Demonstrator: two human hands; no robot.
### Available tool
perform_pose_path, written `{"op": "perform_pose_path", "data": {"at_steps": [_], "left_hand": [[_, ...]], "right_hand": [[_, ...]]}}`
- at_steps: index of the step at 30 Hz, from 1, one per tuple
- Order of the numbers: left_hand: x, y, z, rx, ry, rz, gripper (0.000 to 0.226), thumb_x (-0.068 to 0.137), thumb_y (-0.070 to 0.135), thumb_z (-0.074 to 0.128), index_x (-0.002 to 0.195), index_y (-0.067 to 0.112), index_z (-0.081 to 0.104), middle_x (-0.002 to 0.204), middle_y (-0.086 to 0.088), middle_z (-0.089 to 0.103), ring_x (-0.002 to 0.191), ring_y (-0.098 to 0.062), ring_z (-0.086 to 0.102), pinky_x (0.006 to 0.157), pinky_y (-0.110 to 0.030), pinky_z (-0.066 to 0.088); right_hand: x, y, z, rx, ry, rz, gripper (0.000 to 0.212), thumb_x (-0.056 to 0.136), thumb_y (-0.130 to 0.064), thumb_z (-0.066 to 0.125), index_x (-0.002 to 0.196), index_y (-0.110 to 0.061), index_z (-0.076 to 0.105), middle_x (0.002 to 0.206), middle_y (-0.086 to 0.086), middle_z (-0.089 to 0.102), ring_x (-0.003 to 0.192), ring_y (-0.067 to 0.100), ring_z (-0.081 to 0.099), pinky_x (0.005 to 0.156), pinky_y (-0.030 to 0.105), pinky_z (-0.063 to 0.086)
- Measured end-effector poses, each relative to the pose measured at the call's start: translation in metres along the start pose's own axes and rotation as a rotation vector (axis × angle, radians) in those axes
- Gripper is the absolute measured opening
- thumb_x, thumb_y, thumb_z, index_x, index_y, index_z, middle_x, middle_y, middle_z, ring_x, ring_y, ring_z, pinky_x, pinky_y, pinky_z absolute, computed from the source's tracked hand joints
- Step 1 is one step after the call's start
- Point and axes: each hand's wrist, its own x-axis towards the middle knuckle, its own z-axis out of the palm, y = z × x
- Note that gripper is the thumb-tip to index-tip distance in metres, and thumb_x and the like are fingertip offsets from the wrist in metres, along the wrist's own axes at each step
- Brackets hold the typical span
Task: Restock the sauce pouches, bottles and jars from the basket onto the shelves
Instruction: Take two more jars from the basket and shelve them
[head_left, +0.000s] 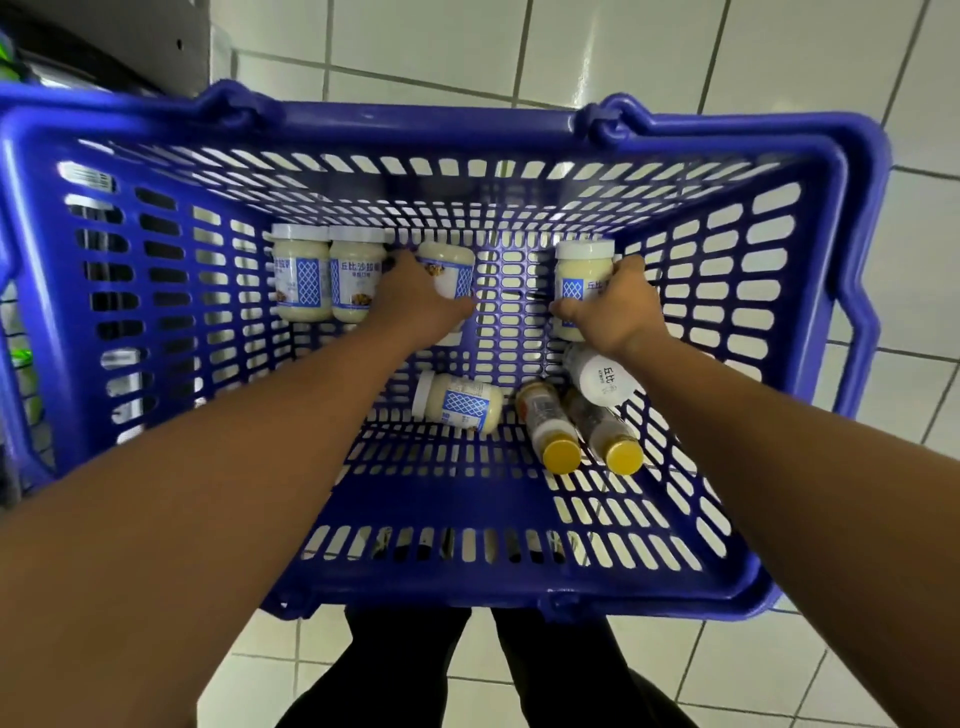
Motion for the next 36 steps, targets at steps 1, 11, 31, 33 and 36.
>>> {"op": "perform_pose_path", "data": {"at_steps": [1,11,31,33,36], "left_hand": [[-0.006,0.000,-0.003,-0.009,-0.004,0.008,0.087,0.079,0.038,0.081,0.143,0.004,0.032,0.125,-0.010,0.055,0.107,-0.025,0.055,0.077,-0.029,0.040],[-0.106,0.041,-0.053,-0.156,-0.057,0.106,0.061,0.078,0.035,0.082,0.124,0.016,0.047,0.106,0.005,0.064,0.094,-0.016,0.063,0.075,-0.027,0.049],[-0.408,0.183,-0.237,-0.614,0.014,0.360,0.052,0.059,0.041,0.080,0.105,0.040,0.057,0.094,0.017,0.071,0.085,0.002,0.068,0.070,-0.017,0.056],[-0.441,0.190,-0.257,-0.673,0.001,0.391,0.052,0.058,0.043,0.080,0.105,0.041,0.058,0.096,0.016,0.073,0.089,-0.002,0.070,0.070,-0.020,0.057],[-0.494,0.201,-0.282,-0.723,0.042,0.434,0.052,0.058,0.043,0.080,0.106,0.041,0.060,0.096,0.017,0.073,0.088,-0.004,0.071,0.068,-0.019,0.056]], "right_hand": [[-0.005,0.000,-0.004,0.013,0.006,-0.019,0.065,0.082,-0.026,0.082,0.127,-0.006,0.039,0.113,0.012,0.061,0.102,0.031,0.062,0.091,0.046,0.053],[-0.111,-0.022,-0.060,0.251,0.001,-0.114,0.057,0.078,-0.024,0.085,0.114,-0.017,0.040,0.107,0.005,0.066,0.091,0.019,0.067,0.077,0.032,0.056],[-0.411,-0.155,-0.225,0.596,0.130,-0.387,0.048,0.073,-0.020,0.086,0.102,-0.033,0.051,0.097,-0.008,0.068,0.081,0.000,0.068,0.064,0.014,0.053],[-0.442,-0.168,-0.244,0.606,0.128,-0.440,0.047,0.073,-0.021,0.086,0.103,-0.034,0.052,0.100,-0.006,0.068,0.082,0.000,0.068,0.064,0.014,0.053],[-0.491,-0.189,-0.273,0.621,0.110,-0.529,0.047,0.071,-0.026,0.086,0.102,-0.035,0.052,0.099,-0.004,0.070,0.083,0.003,0.069,0.064,0.016,0.053]]}}
